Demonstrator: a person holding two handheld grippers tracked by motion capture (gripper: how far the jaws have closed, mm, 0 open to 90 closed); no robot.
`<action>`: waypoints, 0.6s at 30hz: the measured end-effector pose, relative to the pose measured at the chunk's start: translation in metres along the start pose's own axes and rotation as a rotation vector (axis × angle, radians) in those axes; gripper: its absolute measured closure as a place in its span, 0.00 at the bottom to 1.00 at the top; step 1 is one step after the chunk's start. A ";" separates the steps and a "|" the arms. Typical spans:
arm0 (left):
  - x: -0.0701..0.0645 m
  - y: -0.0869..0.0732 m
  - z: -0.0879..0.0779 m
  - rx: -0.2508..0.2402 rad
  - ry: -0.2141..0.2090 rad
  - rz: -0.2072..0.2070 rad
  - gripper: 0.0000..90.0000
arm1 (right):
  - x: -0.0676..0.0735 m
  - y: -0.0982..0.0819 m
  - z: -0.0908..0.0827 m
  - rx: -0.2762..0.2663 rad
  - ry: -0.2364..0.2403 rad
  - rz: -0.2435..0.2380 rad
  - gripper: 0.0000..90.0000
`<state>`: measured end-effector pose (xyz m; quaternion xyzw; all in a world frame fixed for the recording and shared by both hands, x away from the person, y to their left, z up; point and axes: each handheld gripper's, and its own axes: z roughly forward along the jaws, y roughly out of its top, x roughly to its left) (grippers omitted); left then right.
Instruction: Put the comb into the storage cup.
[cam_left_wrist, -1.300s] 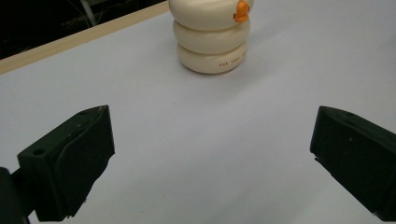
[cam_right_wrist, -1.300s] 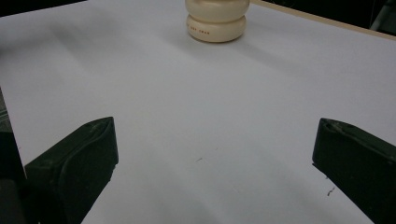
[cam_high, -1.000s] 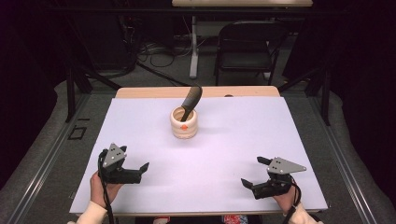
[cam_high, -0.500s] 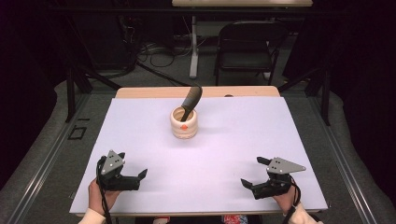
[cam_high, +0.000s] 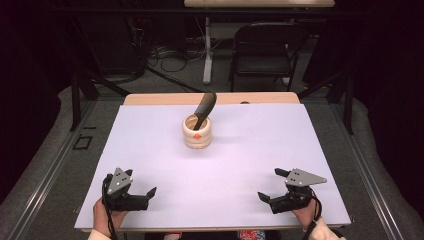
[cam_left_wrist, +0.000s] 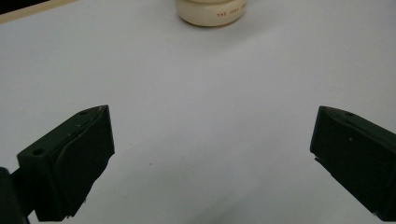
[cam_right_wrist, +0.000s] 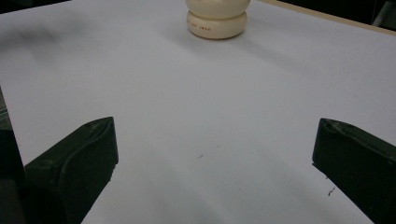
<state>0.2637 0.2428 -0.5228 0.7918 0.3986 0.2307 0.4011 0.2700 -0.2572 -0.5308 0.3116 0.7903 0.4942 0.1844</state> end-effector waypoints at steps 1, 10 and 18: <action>0.000 -0.001 0.000 -0.002 0.002 -0.005 0.00 | 0.000 0.000 0.000 0.001 0.000 0.000 0.00; 0.000 -0.011 -0.003 -0.024 0.017 0.001 0.00 | 0.000 0.000 0.001 0.012 0.008 0.002 0.00; -0.001 -0.016 0.000 -0.010 -0.007 0.024 0.00 | 0.001 0.000 0.001 0.016 0.008 -0.004 0.00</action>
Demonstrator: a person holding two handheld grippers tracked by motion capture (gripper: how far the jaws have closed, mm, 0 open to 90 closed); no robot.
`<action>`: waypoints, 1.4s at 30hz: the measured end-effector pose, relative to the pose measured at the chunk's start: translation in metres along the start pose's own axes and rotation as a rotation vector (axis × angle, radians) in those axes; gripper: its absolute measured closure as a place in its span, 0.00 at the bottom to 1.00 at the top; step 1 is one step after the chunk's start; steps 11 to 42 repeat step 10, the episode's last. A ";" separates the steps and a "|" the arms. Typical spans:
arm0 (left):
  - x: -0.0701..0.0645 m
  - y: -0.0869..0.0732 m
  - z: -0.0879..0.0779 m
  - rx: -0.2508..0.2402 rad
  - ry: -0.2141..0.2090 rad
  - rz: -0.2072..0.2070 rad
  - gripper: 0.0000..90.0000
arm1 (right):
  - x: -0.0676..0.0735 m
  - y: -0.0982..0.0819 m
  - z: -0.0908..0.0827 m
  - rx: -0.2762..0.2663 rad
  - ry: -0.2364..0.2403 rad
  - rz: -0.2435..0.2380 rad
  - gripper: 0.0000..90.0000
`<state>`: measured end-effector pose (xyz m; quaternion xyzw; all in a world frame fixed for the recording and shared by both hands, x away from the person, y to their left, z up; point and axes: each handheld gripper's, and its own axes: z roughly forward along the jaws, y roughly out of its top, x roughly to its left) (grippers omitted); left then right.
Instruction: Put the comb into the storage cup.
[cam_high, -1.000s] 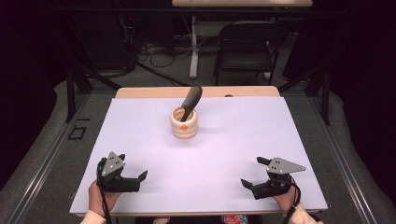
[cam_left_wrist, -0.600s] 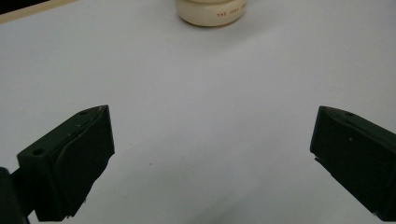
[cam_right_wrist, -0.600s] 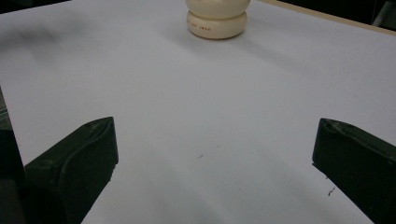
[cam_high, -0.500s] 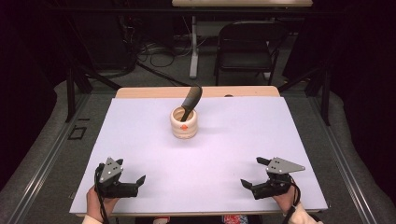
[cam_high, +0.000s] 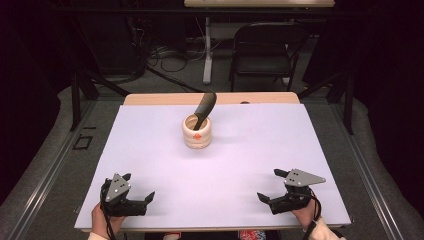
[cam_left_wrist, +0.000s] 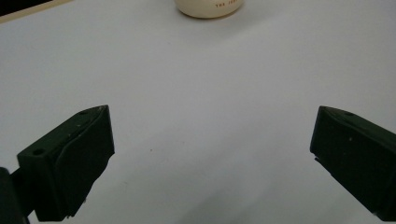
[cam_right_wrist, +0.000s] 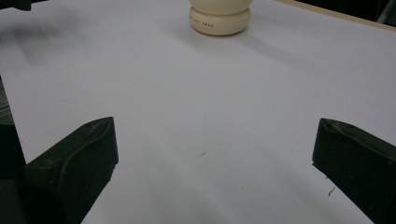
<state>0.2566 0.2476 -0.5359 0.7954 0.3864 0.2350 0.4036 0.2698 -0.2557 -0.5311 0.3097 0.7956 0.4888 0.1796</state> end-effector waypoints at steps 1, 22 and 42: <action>0.000 0.000 0.000 0.000 -0.012 0.000 0.00 | 0.000 0.000 0.000 -0.001 0.001 -0.003 0.00; 0.000 0.002 0.003 0.006 -0.020 0.013 0.00 | 0.000 0.000 -0.001 -0.005 0.003 -0.004 0.00; 0.000 0.002 0.003 0.006 -0.020 0.013 0.00 | 0.000 0.000 -0.001 -0.005 0.003 -0.004 0.00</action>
